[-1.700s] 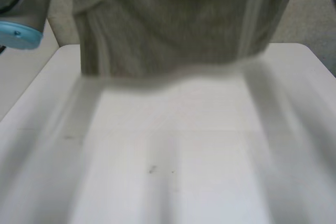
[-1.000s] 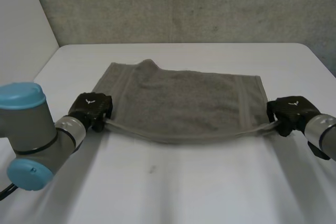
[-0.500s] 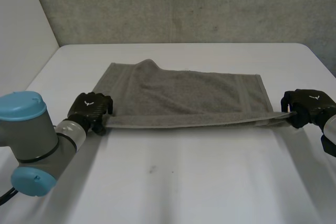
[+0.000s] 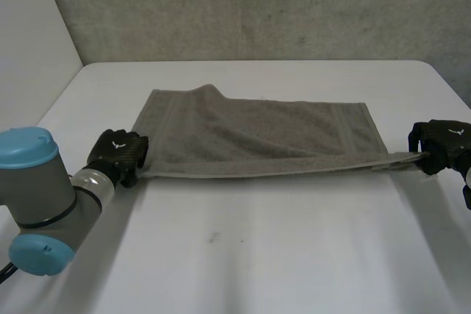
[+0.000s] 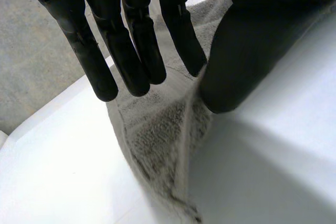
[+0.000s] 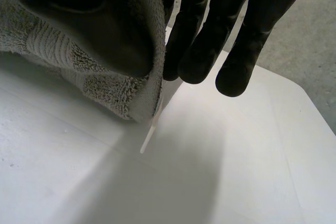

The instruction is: Fold the towel.

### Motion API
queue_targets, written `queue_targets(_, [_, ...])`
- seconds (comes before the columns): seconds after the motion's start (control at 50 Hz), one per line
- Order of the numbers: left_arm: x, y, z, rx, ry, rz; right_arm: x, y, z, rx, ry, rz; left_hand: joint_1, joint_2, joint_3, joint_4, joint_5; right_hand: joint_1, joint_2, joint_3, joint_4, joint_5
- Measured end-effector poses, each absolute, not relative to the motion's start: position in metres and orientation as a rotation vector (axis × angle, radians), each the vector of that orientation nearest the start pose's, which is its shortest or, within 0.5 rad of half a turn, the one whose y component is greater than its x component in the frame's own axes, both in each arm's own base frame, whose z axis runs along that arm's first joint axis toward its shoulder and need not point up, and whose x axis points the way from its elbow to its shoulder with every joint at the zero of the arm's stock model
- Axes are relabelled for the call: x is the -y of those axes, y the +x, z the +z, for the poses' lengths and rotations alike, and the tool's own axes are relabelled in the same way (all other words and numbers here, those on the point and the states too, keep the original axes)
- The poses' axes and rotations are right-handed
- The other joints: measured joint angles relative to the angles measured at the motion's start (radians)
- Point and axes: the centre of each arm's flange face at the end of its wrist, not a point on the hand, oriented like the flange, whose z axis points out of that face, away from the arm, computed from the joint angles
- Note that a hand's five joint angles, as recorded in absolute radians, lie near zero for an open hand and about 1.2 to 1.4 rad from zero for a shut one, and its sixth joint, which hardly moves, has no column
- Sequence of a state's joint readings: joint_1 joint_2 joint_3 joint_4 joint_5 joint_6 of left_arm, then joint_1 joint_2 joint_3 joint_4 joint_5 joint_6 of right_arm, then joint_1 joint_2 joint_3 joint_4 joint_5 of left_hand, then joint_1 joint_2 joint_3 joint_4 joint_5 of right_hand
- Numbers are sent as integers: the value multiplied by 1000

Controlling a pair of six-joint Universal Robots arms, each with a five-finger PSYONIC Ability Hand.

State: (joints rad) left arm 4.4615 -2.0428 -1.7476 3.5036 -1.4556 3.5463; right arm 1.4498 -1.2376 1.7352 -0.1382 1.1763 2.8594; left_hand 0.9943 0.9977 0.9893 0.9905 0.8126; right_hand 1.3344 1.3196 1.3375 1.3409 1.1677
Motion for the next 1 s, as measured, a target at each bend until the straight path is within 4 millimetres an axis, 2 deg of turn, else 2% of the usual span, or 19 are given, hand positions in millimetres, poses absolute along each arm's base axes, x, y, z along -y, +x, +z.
queue_targets(0.1, [297,-222,132,-2314,948,-1861,334,128,171,-2427,-540,-1769,163,171,178,178,174,0,0,0,0,0])
queue_targets(0.26, [290,-218,134,-2334,959,-1819,333,129,173,-2429,-557,-1773,192,216,223,224,212,0,0,0,0,0])
queue_targets(0.42, [274,-198,150,-2388,925,-1715,320,132,187,-2480,-730,-1735,197,219,227,226,216,0,0,0,0,0])
queue_targets(0.52, [244,-180,172,-2406,950,-1600,294,131,195,-2579,-941,-1561,203,220,227,227,221,0,0,0,0,0])
queue_targets(0.6, [210,-169,191,-2393,1002,-1530,266,125,204,-2643,-1069,-1379,203,220,227,228,221,0,0,0,0,0])
queue_targets(0.68, [183,-164,207,-2354,1050,-1542,245,117,220,-2667,-1159,-1307,203,220,227,228,221,0,0,0,0,0])
queue_targets(0.74, [175,-164,213,-2335,1078,-1577,240,114,228,-2656,-1197,-1320,203,220,227,228,221,0,0,0,0,0])
queue_targets(0.84, [181,-167,219,-2312,1118,-1658,247,111,235,-2614,-1189,-1377,203,220,227,229,221,0,0,0,0,0])
queue_targets(0.9, [198,-172,217,-2303,1138,-1696,263,111,231,-2595,-1147,-1401,206,220,227,229,221,0,0,0,0,0])
queue_targets(1.0, [246,-190,206,-2271,1171,-1773,302,125,214,-2584,-1086,-1445,206,220,227,229,221,0,0,0,0,3])
